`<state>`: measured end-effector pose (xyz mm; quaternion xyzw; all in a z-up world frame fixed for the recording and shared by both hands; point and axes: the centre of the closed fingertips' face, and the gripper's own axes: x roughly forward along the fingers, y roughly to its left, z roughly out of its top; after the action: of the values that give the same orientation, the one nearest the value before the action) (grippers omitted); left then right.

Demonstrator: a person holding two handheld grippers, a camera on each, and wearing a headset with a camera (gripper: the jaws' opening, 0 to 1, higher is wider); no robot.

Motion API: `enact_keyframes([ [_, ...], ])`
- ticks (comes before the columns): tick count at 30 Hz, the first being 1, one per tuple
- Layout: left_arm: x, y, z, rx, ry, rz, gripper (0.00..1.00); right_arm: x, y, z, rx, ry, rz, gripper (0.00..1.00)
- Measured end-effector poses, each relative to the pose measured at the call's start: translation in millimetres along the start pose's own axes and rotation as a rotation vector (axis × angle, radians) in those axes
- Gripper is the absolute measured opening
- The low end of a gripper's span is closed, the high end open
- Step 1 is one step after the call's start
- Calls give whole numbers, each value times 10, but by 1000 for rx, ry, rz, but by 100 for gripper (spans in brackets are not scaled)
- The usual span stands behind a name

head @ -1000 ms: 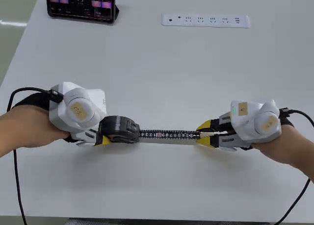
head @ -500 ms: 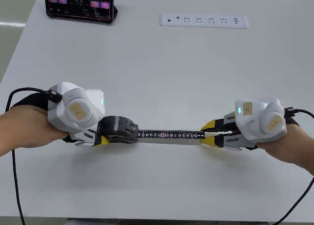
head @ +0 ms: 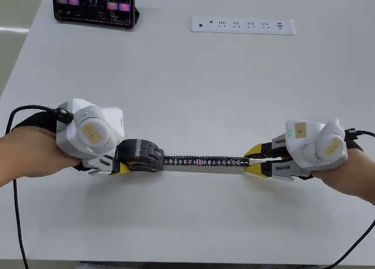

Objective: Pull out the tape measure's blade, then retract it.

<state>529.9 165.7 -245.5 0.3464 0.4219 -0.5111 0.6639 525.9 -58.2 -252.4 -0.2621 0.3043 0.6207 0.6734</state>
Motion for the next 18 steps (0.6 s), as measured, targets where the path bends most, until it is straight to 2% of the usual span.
enact_keyframes([
  [18,0,4,-5,1,2,-1,26,-65,-23,-45,-5,14,-5,9],
])
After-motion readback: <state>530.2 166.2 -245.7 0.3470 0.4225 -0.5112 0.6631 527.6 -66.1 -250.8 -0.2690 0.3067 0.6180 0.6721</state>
